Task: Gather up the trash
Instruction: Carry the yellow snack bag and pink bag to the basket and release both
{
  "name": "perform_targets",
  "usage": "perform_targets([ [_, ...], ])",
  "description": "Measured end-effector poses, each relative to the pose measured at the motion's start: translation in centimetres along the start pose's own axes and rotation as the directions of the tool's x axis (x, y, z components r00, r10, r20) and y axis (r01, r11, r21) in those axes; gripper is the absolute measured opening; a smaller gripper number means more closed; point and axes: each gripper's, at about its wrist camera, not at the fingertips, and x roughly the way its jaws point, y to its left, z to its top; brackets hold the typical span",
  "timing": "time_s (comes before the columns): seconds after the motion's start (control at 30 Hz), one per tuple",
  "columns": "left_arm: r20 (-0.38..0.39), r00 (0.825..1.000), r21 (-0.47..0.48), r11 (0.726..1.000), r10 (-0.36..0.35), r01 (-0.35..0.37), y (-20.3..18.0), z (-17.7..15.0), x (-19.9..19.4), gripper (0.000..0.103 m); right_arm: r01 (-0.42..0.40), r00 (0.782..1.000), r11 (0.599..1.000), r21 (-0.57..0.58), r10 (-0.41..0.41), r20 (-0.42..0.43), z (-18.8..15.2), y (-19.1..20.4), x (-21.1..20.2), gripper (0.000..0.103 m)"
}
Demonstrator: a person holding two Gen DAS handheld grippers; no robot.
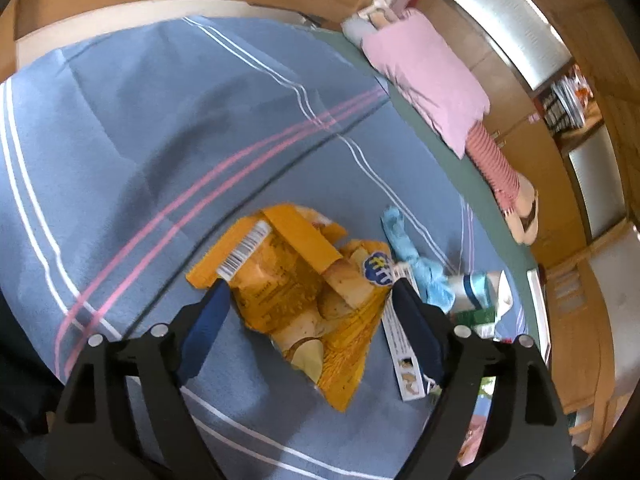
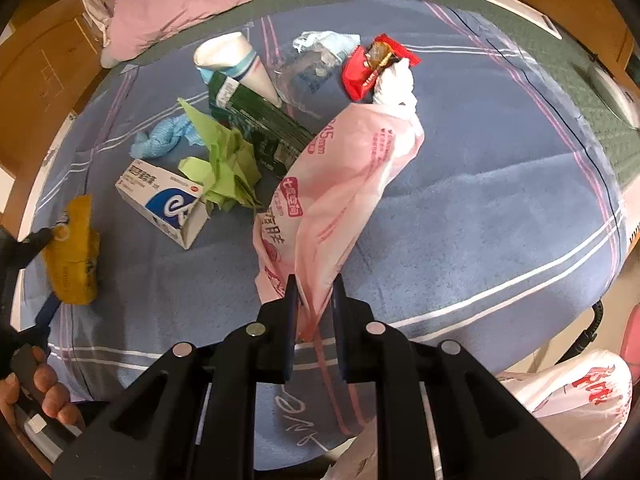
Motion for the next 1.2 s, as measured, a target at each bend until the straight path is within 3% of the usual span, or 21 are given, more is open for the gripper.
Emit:
perform_targets([
  [0.2, -0.051, 0.998, 0.101, 0.994, -0.022, 0.027, -1.8, -0.7, 0.8, 0.083, -0.005, 1.0, 1.0, -0.005, 0.005, 0.023, 0.2, -0.2, -0.6, 0.018],
  [0.23, -0.055, 0.998, 0.111, 0.994, -0.018, 0.024, -2.0, -0.8, 0.8, 0.083, -0.005, 1.0, 1.0, 0.0, 0.005, 0.025, 0.3, -0.3, -0.6, 0.023],
  [0.3, -0.04, 0.999, 0.101, 0.995, -0.012, 0.016, -2.0, -0.7, 0.7, 0.085, 0.003, 1.0, 1.0, 0.016, -0.004, 0.027, 0.7, -0.5, -0.4, 0.047],
  [0.33, -0.031, 0.999, 0.09, 0.996, -0.01, 0.013, -1.8, -0.6, 0.6, 0.087, 0.013, 0.999, 1.0, 0.025, -0.013, 0.033, 0.9, -0.5, -0.3, 0.066],
  [0.37, -0.022, 1.0, 0.081, 0.997, -0.007, 0.008, -1.7, -0.5, 0.5, 0.087, 0.027, 0.999, 0.999, 0.029, -0.028, 0.041, 1.2, -0.4, -0.1, 0.073],
  [0.53, 0.026, 0.999, 0.035, 0.999, 0.027, -0.028, -0.9, -0.3, -0.2, 0.092, 0.151, 0.989, 0.989, -0.013, -0.151, 0.008, 2.8, 0.5, 2.4, 0.073],
  [0.6, 0.032, 0.999, 0.038, 0.998, 0.044, -0.045, -0.9, -0.2, -0.1, 0.093, 0.149, 0.989, 0.989, -0.026, -0.149, 0.002, 2.9, 0.7, 3.0, 0.062],
  [0.63, 0.034, 0.997, 0.055, 0.996, 0.062, -0.064, -1.3, -0.2, 0.1, 0.095, 0.138, 0.99, 0.99, -0.04, -0.138, -0.005, 2.9, 0.9, 3.2, 0.048],
  [0.7, 0.024, 0.995, 0.13, 0.987, 0.094, -0.096, -2.6, -0.5, 0.8, 0.095, 0.111, 0.994, 0.992, -0.057, -0.112, -0.009, 2.5, 1.1, 3.2, 0.041],
  [0.73, 0.027, 0.993, 0.216, 0.969, 0.118, -0.121, -3.9, -1.0, 1.4, 0.095, 0.106, 0.994, 0.992, -0.07, -0.107, -0.004, 2.3, 1.2, 3.1, 0.037],
  [0.87, 0.125, 0.967, 0.389, 0.886, 0.222, -0.254, -6.9, -1.6, 2.1, 0.095, 0.061, 0.998, 0.995, -0.079, -0.062, -0.006, 1.3, 0.8, 2.0, 0.036],
  [1.0, 0.187, 0.933, 0.396, 0.846, 0.306, -0.357, -7.4, -0.8, 2.7, 0.097, 0.071, 0.997, 0.996, -0.055, -0.072, -0.011, 0.6, -0.5, 1.0, 0.037],
  [1.03, 0.194, 0.917, 0.385, 0.832, 0.349, -0.398, -7.1, -0.4, 3.2, 0.099, 0.074, 0.997, 0.996, -0.045, -0.074, -0.014, 0.4, -0.9, 0.8, 0.037],
  [1.1, 0.169, 0.908, 0.366, 0.831, 0.384, -0.42, -6.6, 0.2, 3.9, 0.099, 0.077, 0.997, 0.996, -0.035, -0.078, -0.012, 0.1, -1.5, 0.3, 0.037],
  [1.2, 0.073, 0.908, 0.357, 0.839, 0.413, -0.41, -5.7, 0.4, 5.5, 0.1, 0.08, 0.997, 0.996, -0.032, -0.08, -0.016, -0.3, -1.8, 0.1, 0.037],
])
